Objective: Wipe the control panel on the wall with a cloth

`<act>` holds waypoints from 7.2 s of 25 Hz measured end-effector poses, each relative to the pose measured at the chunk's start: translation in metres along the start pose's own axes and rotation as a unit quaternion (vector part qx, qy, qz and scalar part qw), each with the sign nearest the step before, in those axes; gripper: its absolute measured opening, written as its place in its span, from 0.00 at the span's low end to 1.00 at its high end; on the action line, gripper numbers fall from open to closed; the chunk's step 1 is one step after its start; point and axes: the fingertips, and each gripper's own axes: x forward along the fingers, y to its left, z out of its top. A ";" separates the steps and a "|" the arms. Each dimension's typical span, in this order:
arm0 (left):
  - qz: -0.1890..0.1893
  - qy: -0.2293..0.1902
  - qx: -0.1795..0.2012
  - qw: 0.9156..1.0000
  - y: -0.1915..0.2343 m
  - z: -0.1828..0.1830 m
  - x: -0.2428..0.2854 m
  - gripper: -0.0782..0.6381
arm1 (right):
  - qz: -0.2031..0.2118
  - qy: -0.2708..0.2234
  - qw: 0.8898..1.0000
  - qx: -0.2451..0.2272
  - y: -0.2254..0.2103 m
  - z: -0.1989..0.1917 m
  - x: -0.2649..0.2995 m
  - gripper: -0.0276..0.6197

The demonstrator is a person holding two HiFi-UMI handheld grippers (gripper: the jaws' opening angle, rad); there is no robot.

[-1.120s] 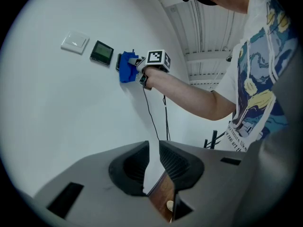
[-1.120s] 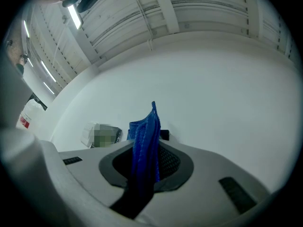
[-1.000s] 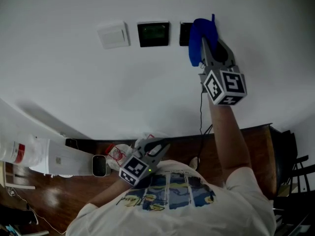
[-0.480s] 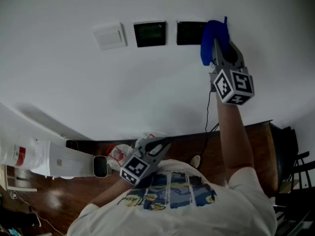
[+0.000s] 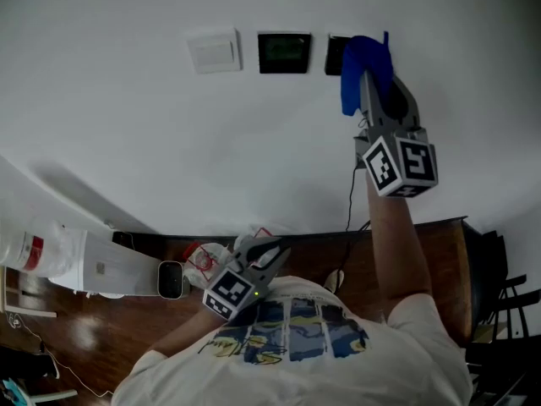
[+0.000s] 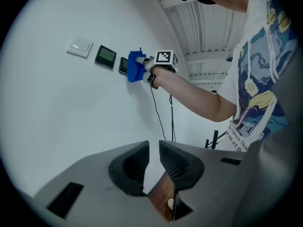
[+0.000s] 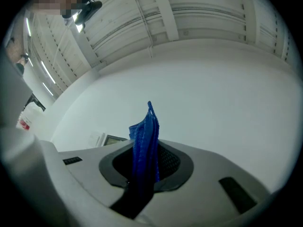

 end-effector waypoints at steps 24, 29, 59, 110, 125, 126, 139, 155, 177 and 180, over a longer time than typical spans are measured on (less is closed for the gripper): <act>0.087 -0.012 -0.016 0.996 0.027 -0.007 -0.042 0.19 | 0.103 0.010 0.994 0.018 0.119 -0.034 0.080 0.18; 0.073 -0.008 -0.014 0.997 0.024 -0.007 -0.034 0.19 | 0.090 0.011 0.996 0.014 0.102 -0.033 0.074 0.18; 0.036 0.001 -0.003 0.999 0.013 -0.003 -0.009 0.19 | 0.002 0.011 1.000 -0.001 0.000 -0.027 0.039 0.19; 0.045 0.001 -0.010 0.999 0.019 -0.007 -0.017 0.19 | 0.099 -0.021 0.995 0.002 0.101 -0.011 0.054 0.18; 0.068 -0.003 -0.013 0.998 0.033 -0.010 -0.029 0.19 | 0.097 -0.008 0.995 0.003 0.111 -0.030 0.080 0.19; 0.066 -0.002 -0.012 0.998 0.032 -0.010 -0.028 0.19 | 0.093 -0.008 0.996 0.001 0.108 -0.030 0.078 0.19; 0.039 -0.001 -0.012 0.999 0.027 -0.008 -0.015 0.19 | 0.066 -0.001 0.998 -0.018 0.073 -0.028 0.067 0.19; 0.036 0.006 -0.007 0.999 0.030 -0.005 -0.009 0.19 | 0.009 -0.005 0.999 -0.031 0.009 -0.020 0.043 0.19; 0.029 0.013 -0.013 0.999 0.022 -0.007 -0.001 0.19 | -0.061 -0.001 0.997 -0.037 -0.062 -0.018 0.016 0.19; 0.028 0.012 -0.011 0.999 0.021 -0.007 -0.002 0.19 | -0.074 0.001 0.997 -0.037 -0.073 -0.019 0.012 0.19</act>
